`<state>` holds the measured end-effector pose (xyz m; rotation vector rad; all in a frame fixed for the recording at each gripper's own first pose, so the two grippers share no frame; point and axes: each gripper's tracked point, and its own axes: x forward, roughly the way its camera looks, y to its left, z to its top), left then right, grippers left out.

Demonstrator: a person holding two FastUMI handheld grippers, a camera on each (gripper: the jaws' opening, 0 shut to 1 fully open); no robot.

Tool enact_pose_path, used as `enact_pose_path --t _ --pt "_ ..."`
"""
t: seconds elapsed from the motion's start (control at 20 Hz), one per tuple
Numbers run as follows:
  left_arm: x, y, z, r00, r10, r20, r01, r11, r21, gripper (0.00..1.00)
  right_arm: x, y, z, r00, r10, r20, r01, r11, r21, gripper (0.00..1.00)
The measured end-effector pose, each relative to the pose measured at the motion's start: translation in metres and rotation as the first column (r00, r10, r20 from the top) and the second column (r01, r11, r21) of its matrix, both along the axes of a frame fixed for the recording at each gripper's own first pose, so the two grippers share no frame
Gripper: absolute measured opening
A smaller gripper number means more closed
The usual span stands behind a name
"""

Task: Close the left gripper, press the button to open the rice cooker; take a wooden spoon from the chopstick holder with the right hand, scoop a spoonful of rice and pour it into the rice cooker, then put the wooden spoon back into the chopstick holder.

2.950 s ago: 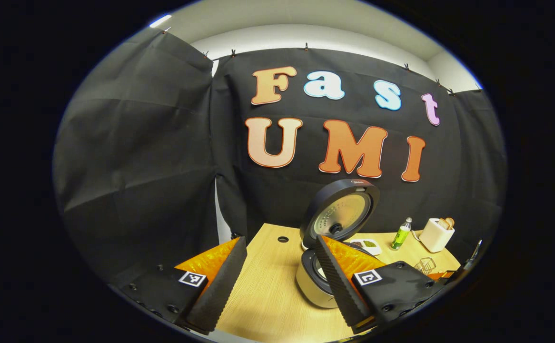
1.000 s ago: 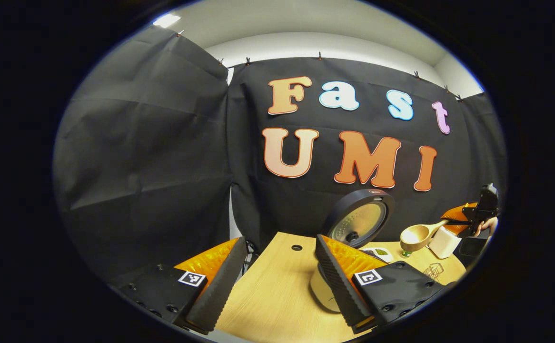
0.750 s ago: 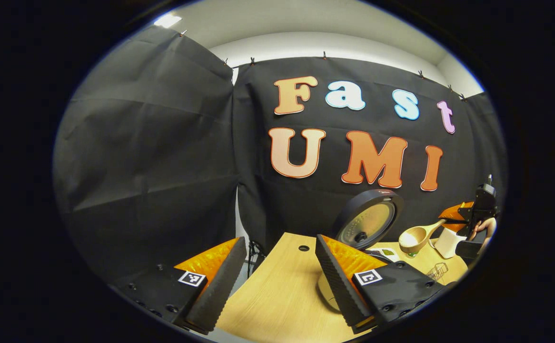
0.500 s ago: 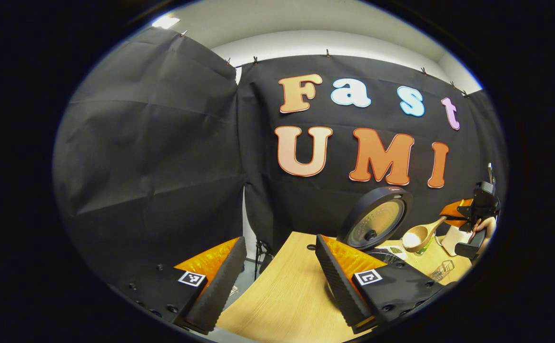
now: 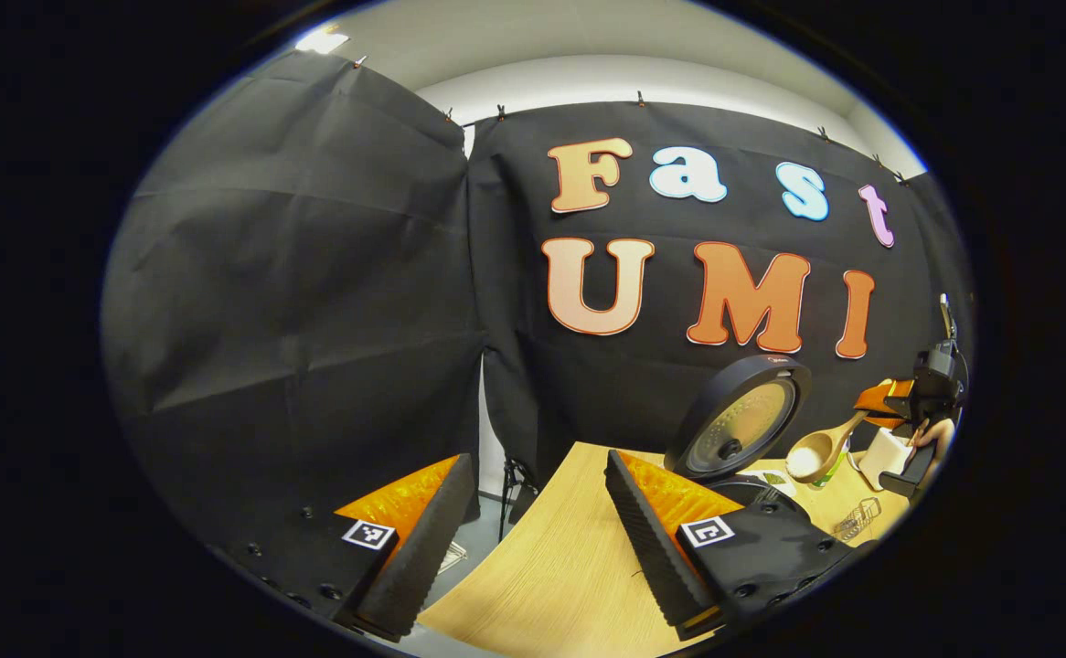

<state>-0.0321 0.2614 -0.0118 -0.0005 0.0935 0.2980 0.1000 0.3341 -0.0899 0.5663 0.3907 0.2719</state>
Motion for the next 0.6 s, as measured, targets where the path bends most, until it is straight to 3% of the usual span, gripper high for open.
enact_pose_path --t 0.6 --pt "0.003 0.003 -0.001 1.000 0.003 0.002 -0.003 1.000 0.003 0.94 -0.011 0.027 0.012 0.987 0.105 0.121 -0.082 0.980 -0.182 0.05"
